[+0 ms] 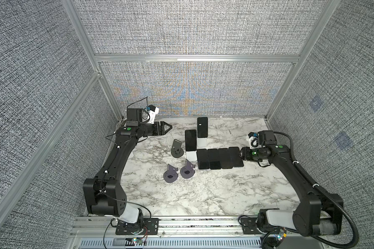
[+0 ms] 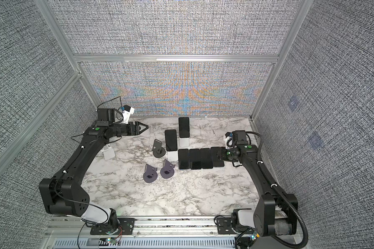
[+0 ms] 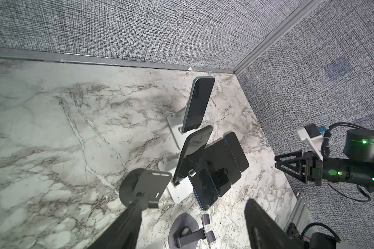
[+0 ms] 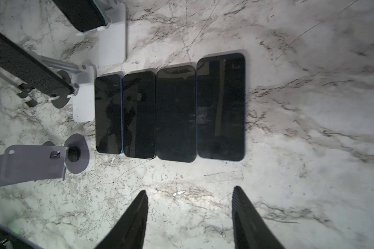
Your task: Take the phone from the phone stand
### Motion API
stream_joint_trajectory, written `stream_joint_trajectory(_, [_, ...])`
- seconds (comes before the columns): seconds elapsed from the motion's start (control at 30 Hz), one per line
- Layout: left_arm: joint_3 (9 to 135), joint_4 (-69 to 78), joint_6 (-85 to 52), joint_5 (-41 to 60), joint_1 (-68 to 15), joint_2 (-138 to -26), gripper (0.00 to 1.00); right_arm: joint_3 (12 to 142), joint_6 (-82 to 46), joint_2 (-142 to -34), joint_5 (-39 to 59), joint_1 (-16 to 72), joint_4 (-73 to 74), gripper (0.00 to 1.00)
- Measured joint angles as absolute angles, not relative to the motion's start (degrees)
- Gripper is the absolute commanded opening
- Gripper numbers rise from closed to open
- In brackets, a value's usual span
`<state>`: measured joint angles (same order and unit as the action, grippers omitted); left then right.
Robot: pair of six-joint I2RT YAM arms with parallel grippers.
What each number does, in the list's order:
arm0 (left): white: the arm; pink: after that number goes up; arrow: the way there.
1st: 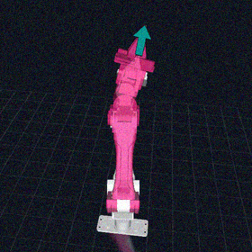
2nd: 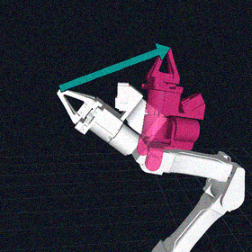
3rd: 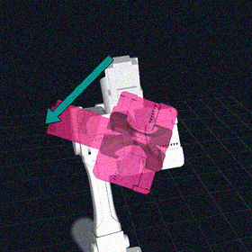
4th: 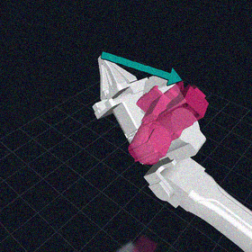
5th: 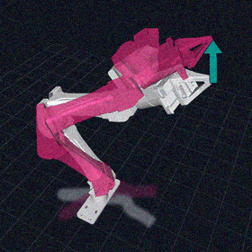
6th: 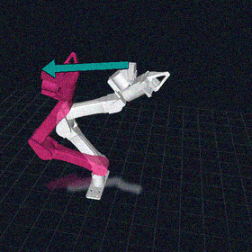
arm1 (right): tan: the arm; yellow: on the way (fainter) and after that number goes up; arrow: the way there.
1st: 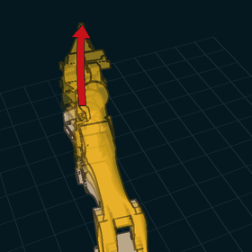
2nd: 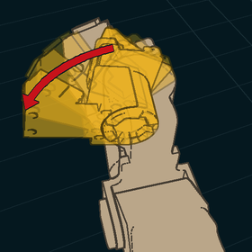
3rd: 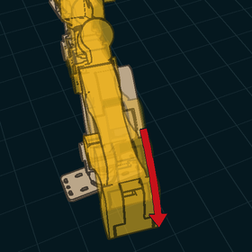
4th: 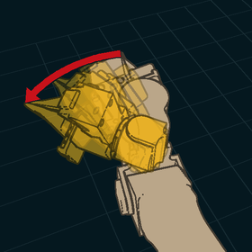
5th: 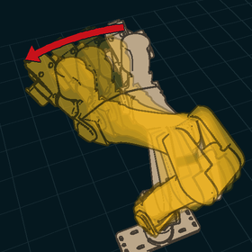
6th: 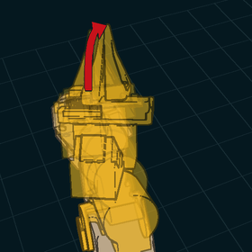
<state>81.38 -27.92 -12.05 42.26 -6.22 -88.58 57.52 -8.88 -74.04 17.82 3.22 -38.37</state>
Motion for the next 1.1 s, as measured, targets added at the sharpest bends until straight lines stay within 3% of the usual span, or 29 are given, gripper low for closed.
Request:
stream_joint_trajectory(0.37, [93.4,-28.1,-3.6,50.7,-7.7,-103.2,0.94,49.6,-10.4,-67.3,25.3,7.3,-37.3,0.66])
stream_joint_trajectory(0.63, [99.7,-32.3,4.7,56.0,-12.5,-111.8,0.93,46.3,-10.8,-63.0,27.2,7.5,-39.1,0.68])
stream_joint_trajectory(0.83, [103.0,-33.1,7.3,57.1,-13.3,-116.8,0.83,46.4,-9.9,-62.6,27.2,7.5,-40.3,0.69])
stream_joint_trajectory(1.1, [103.6,-33.1,9.1,57.1,-15.3,-120.0,0.82,46.4,-9.6,-63.5,27.3,7.3,-40.4,0.69])
